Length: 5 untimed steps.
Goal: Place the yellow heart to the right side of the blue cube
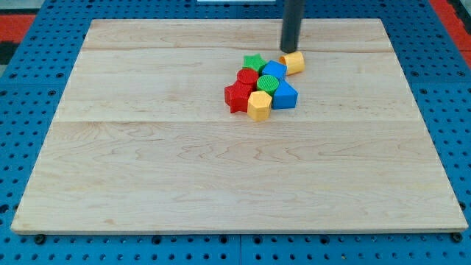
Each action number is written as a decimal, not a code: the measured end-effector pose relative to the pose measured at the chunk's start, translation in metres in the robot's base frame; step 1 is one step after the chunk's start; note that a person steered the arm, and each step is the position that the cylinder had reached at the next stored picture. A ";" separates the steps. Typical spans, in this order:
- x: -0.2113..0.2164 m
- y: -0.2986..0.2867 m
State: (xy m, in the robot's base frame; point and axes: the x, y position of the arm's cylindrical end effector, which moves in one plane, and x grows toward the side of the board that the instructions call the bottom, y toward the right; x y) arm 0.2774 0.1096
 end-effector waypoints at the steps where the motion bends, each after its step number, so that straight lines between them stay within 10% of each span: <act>1: 0.012 0.014; 3: -0.023 -0.024; 5: 0.041 0.000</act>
